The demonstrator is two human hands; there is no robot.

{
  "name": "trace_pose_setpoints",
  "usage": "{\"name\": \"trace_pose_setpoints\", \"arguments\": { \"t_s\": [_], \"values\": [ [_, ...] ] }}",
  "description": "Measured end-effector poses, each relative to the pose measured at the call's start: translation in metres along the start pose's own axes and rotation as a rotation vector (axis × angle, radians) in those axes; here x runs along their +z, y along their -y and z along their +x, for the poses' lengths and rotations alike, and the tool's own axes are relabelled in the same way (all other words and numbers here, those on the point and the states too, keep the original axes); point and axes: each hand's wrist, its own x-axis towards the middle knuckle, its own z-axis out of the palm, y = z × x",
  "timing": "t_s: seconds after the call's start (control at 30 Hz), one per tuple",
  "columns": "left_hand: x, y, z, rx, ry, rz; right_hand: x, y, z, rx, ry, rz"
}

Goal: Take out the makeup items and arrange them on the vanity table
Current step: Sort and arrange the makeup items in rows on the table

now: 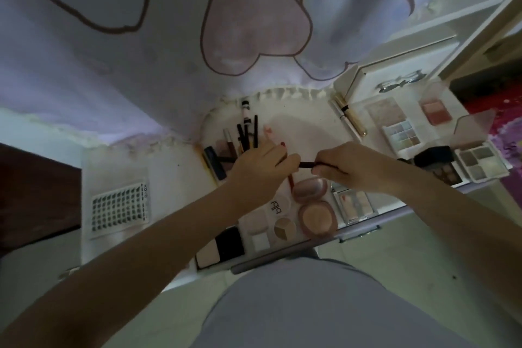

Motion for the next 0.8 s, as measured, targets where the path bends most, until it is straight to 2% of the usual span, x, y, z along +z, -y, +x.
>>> {"name": "trace_pose_setpoints", "arguments": {
  "t_s": [0.1, 0.2, 0.33, 0.43, 0.53, 0.6, 0.63, 0.67, 0.7, 0.73, 0.8],
  "values": [
    [-0.003, 0.002, -0.013, -0.013, 0.001, -0.030, 0.018, 0.004, 0.009, -0.007, 0.007, -0.211],
    [0.000, 0.004, -0.023, -0.006, -0.003, 0.021, 0.020, 0.017, 0.015, -0.041, -0.054, -0.403],
    [0.002, 0.013, -0.033, -0.004, -0.058, 0.067, 0.014, 0.025, 0.012, -0.207, -0.333, -0.637],
    [0.005, 0.011, -0.032, -0.030, -0.108, 0.076, 0.016, 0.027, 0.015, -0.230, -0.414, -0.735],
    [0.003, 0.018, -0.042, -0.073, -0.035, 0.040, 0.020, 0.026, 0.013, -0.232, -0.357, -0.718],
    [-0.011, 0.043, -0.061, -0.353, 0.101, -0.010, 0.006, 0.011, 0.004, -0.157, -0.381, -0.661],
    [-0.018, 0.057, -0.073, -0.435, 0.134, -0.006, -0.002, 0.006, 0.000, -0.120, -0.407, -0.616],
    [-0.027, 0.066, -0.079, -0.424, 0.139, 0.004, -0.009, 0.005, -0.002, -0.105, -0.436, -0.566],
    [-0.029, 0.070, -0.079, -0.319, 0.144, 0.072, -0.012, 0.010, 0.001, -0.107, -0.444, -0.511],
    [-0.029, 0.068, -0.074, -0.230, 0.148, 0.131, -0.011, 0.017, 0.008, -0.128, -0.431, -0.460],
    [-0.019, 0.058, -0.056, -0.180, 0.108, 0.128, 0.000, 0.030, 0.022, -0.135, -0.359, -0.339]
  ]
}}
